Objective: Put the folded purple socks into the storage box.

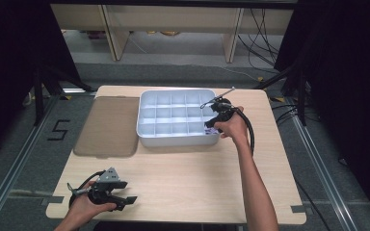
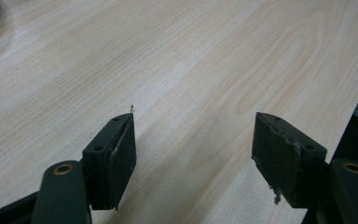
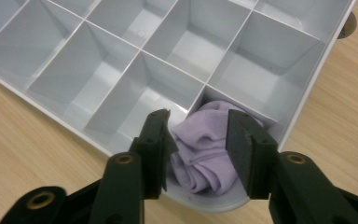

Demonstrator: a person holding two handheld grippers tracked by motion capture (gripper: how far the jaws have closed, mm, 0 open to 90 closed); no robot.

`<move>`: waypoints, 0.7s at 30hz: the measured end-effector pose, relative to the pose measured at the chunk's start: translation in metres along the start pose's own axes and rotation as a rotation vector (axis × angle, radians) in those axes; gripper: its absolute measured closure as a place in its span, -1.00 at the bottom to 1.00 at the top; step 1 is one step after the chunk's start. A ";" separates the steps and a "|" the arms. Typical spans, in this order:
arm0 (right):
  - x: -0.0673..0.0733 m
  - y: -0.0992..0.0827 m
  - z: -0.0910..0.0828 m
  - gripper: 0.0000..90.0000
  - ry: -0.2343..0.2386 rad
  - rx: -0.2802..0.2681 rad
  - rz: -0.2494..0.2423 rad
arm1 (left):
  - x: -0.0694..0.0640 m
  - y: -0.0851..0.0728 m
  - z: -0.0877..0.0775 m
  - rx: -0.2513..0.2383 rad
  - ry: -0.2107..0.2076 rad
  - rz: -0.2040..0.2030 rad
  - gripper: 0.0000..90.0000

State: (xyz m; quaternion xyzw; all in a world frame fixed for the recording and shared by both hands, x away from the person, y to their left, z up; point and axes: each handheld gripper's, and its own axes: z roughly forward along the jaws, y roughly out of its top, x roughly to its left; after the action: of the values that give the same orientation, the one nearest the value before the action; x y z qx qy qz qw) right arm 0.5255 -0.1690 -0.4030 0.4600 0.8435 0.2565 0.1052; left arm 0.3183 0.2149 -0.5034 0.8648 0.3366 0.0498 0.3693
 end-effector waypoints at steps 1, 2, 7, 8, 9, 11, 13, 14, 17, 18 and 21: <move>0.001 0.000 -0.001 0.29 0.005 -0.007 0.004 | 0.000 0.000 0.000 -0.001 0.000 -0.013 -0.33; 0.001 -0.001 -0.003 0.29 0.002 -0.013 0.002 | -0.001 0.000 0.001 -0.003 0.000 -0.017 -0.33; 0.004 -0.005 -0.006 0.22 0.013 -0.034 0.009 | 0.000 0.000 0.001 0.001 0.000 -0.008 -0.33; 0.004 -0.005 -0.006 0.20 0.021 -0.035 0.008 | 0.000 0.000 0.001 -0.002 -0.001 -0.018 -0.33; 0.005 -0.006 -0.006 0.18 0.022 -0.036 0.012 | 0.000 0.000 0.001 -0.001 0.000 -0.016 -0.34; 0.005 -0.006 -0.006 0.14 0.019 -0.046 0.007 | 0.000 0.000 0.001 -0.007 0.000 -0.017 -0.34; 0.006 -0.007 -0.008 0.06 0.022 -0.055 0.011 | 0.000 0.000 0.001 -0.009 0.000 -0.020 -0.34; 0.007 -0.007 -0.008 0.02 0.025 -0.057 0.018 | 0.000 0.000 0.001 -0.009 0.000 -0.019 -0.35; 0.010 -0.008 -0.011 -0.04 0.027 -0.070 0.018 | 0.002 0.000 0.000 0.003 0.001 -0.003 -0.37; 0.011 -0.009 -0.011 -0.05 0.028 -0.073 0.020 | 0.002 0.000 0.000 0.003 0.001 -0.004 -0.37; 0.015 -0.010 -0.013 -0.09 0.035 -0.081 0.014 | 0.002 0.000 0.000 0.002 0.001 -0.002 -0.37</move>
State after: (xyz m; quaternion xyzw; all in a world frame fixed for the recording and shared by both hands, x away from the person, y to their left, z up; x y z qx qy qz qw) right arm 0.5049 -0.1657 -0.3961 0.4567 0.8310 0.2991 0.1069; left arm 0.3197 0.2158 -0.5038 0.8647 0.3378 0.0495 0.3685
